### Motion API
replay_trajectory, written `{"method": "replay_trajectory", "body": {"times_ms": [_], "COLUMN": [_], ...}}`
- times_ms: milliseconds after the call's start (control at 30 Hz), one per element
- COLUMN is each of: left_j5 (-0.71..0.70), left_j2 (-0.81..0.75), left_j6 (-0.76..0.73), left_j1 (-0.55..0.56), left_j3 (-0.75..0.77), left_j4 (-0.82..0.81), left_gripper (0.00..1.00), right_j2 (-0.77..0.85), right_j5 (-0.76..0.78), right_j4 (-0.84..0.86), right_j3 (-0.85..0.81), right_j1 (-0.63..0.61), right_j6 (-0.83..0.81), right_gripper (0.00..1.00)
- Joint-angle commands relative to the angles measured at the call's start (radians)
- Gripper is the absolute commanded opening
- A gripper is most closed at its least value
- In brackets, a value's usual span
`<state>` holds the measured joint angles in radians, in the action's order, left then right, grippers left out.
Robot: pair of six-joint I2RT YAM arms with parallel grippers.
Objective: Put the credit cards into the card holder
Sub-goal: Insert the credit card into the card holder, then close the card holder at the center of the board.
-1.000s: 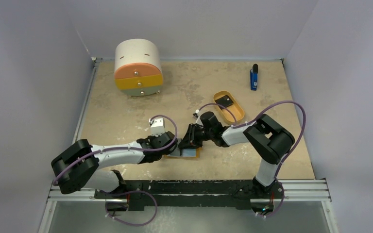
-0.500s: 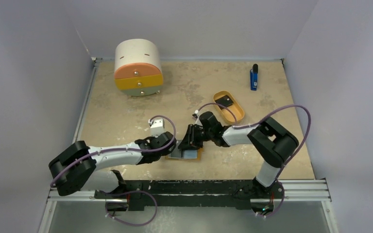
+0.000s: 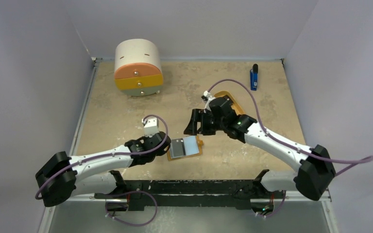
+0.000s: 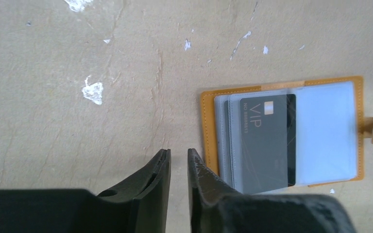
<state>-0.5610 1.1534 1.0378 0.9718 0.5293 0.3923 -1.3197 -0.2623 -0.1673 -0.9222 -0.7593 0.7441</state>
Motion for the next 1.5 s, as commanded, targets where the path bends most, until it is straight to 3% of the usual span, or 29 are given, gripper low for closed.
{"method": "replay_trajectory", "body": {"times_ms": [0, 100, 200, 400, 600, 967, 1167, 1467], "left_j5": [-0.064, -0.041, 0.03, 0.221, 0.287, 0.313, 0.292, 0.256], "left_j2": [-0.082, -0.118, -0.141, -0.128, -0.025, 0.065, 0.042, -0.053], "left_j6": [0.005, -0.026, -0.065, -0.104, -0.084, -0.042, -0.043, -0.025], "left_j1": [0.002, 0.003, 0.003, 0.004, 0.004, 0.004, 0.004, 0.004], "left_j3": [0.067, 0.082, 0.085, 0.056, 0.043, -0.001, -0.008, -0.032], "left_j4": [0.073, 0.073, 0.014, -0.213, -0.292, -0.36, -0.335, -0.264], "left_gripper": [0.25, 0.33, 0.35, 0.32, 0.25, 0.2, 0.19, 0.19], "right_j2": [0.108, 0.191, 0.252, 0.215, 0.136, -0.066, -0.198, -0.244], "right_j5": [0.269, 0.346, 0.366, 0.429, 0.459, 0.545, 0.602, 0.599], "right_j4": [-0.252, -0.252, -0.193, -0.187, -0.148, -0.086, -0.152, -0.158], "right_j3": [-0.034, 0.048, 0.13, 0.179, 0.19, 0.112, 0.006, -0.012], "right_j1": [-0.005, -0.003, -0.003, -0.047, -0.103, -0.17, -0.17, -0.172], "right_j6": [-0.111, -0.074, -0.061, -0.1, -0.12, -0.151, -0.09, -0.087], "right_gripper": [0.77, 0.77, 0.77, 0.74, 0.75, 0.77, 0.75, 0.61]}}
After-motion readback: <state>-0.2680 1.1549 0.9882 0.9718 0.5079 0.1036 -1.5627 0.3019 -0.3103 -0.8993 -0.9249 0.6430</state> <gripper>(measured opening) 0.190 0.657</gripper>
